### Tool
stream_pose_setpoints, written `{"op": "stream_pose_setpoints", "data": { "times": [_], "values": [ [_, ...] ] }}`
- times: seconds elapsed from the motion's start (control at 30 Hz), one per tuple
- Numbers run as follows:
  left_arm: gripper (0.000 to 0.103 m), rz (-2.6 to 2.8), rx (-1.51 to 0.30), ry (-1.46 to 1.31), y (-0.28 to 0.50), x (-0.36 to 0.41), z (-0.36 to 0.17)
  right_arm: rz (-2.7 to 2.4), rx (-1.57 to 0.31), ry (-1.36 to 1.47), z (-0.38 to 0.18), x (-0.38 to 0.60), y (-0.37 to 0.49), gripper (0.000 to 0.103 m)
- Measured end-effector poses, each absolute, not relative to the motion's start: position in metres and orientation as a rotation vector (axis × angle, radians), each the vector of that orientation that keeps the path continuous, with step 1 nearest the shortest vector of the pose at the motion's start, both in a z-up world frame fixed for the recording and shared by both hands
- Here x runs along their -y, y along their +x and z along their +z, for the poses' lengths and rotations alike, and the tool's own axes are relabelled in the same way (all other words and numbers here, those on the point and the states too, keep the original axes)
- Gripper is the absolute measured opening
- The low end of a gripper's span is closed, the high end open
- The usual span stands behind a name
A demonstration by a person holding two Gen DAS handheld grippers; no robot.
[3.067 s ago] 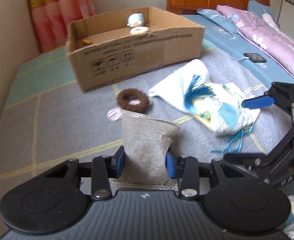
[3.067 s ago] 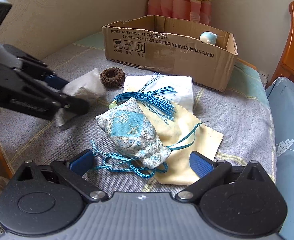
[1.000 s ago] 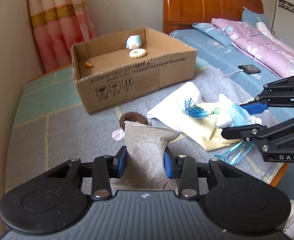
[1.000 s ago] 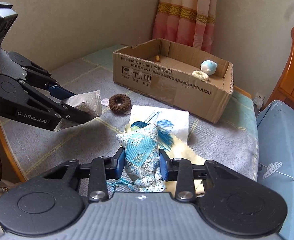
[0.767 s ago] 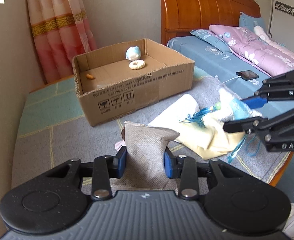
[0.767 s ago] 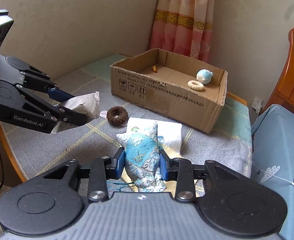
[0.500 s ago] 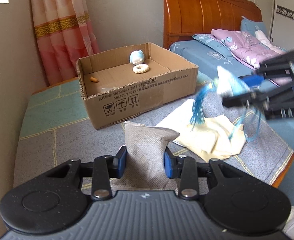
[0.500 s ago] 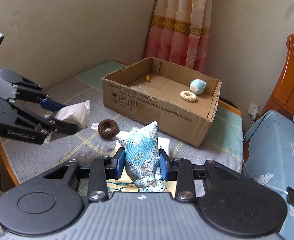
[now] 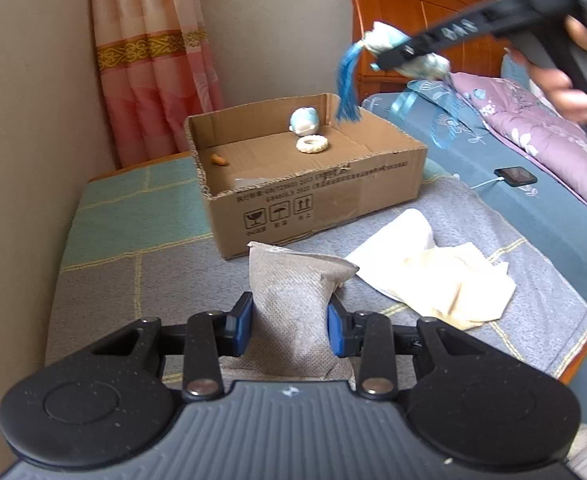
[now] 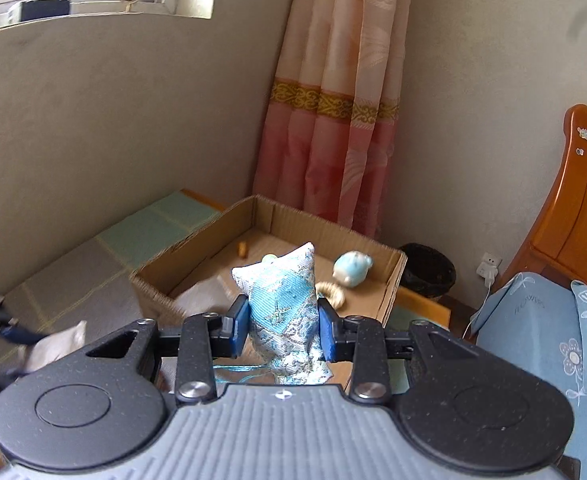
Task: Organize soft objects
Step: 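Carry the pouch and sachet into the cardboard box and open both tools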
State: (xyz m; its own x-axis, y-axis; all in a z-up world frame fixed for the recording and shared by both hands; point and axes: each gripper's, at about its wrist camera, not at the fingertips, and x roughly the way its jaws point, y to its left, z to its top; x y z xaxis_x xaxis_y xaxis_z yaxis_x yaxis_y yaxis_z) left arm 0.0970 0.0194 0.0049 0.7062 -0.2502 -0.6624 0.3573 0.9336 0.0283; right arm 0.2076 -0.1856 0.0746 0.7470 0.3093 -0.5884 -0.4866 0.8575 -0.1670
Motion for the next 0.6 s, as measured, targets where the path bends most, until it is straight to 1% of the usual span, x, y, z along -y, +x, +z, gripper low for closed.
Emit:
{"op": "stream_pose_setpoints", "data": {
  "times": [0.1,0.13,0.17,0.2,0.23,0.27,0.33,0.4,0.6],
  "values": [
    [0.036,-0.325,-0.712,0.148,0.099,-0.022,0.006,0.424,-0.582,-0.318,0.078,0.180,0.234,0.042],
    [0.036,-0.321,-0.713,0.143,0.100,-0.023,0.007,0.423,-0.583,-0.312,0.077,0.178,0.241,0.048],
    [0.036,-0.315,-0.713,0.139,0.100,-0.024,0.007,0.420,-0.583,-0.307,0.075,0.177,0.247,0.064],
    [0.036,-0.311,-0.713,0.137,0.101,-0.025,0.007,0.412,-0.584,-0.304,0.073,0.176,0.251,0.074],
    [0.036,-0.309,-0.714,0.136,0.101,-0.025,0.007,0.403,-0.588,-0.291,0.069,0.176,0.254,0.086],
    [0.036,-0.307,-0.715,0.136,0.102,-0.026,0.007,0.401,-0.602,-0.269,0.066,0.178,0.257,0.089],
    [0.036,-0.306,-0.717,0.141,0.103,-0.026,0.008,0.396,-0.637,-0.216,0.059,0.182,0.259,0.090],
    [0.036,-0.305,-0.718,0.149,0.106,-0.026,0.009,0.389,-0.656,-0.177,0.054,0.186,0.254,0.095],
    [0.036,-0.311,-0.708,0.171,0.116,-0.024,0.017,0.330,-0.677,-0.194,0.049,0.189,0.220,0.102]
  ]
}}
